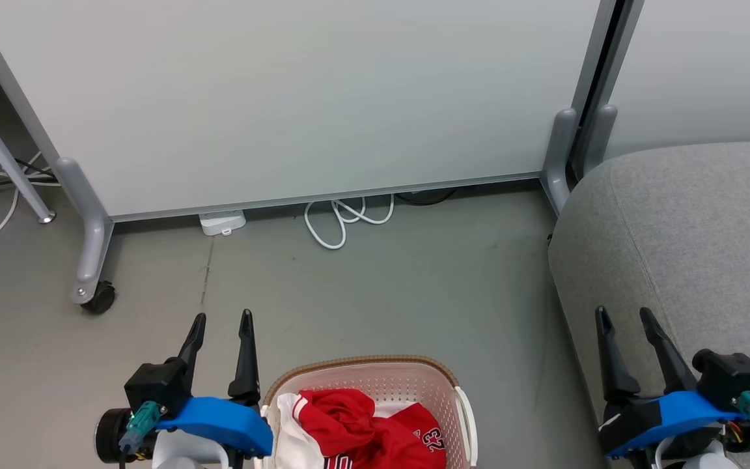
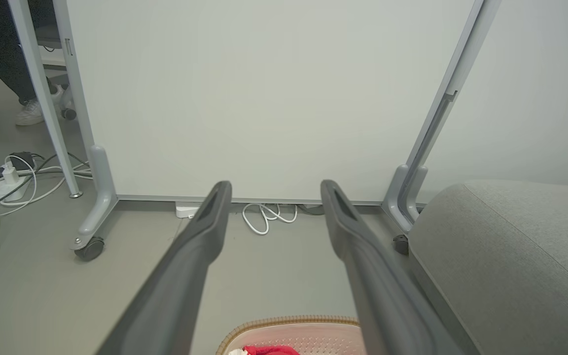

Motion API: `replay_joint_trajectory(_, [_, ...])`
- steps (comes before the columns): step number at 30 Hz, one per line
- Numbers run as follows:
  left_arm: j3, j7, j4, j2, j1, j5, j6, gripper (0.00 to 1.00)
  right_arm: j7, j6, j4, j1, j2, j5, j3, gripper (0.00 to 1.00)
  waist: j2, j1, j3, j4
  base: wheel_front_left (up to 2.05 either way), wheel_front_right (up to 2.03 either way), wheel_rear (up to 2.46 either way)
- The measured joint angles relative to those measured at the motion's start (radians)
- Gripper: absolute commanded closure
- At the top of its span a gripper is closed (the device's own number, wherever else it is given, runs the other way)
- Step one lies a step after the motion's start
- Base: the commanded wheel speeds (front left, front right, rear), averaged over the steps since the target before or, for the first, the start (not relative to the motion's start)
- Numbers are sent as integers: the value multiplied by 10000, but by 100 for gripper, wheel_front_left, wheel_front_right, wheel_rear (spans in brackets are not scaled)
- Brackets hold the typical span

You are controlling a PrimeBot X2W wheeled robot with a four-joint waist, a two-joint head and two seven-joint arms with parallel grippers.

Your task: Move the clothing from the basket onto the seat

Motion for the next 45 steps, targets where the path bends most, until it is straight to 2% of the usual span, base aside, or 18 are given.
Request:
replay_joint_trajectory(19, [46, -341, 460, -44, -177, 851, -104, 0, -316, 2, -46, -17, -6, -1267, -77, 0, 0, -1, 6, -15, 0, 0, 0])
replay_joint_trajectory(28, [109, -341, 531, -50, -177, 633, -232, 0, -320, 12, -157, -15, -8, -1258, -67, 0, 0, -1, 28, -43, 0, 0, 0])
replay_joint_trajectory(45, [15, -341, 443, -50, -178, 556, -151, 0, -222, 13, -430, -1, -10, -1223, 13, 0, 0, -1, 281, -144, 0, 0, 0])
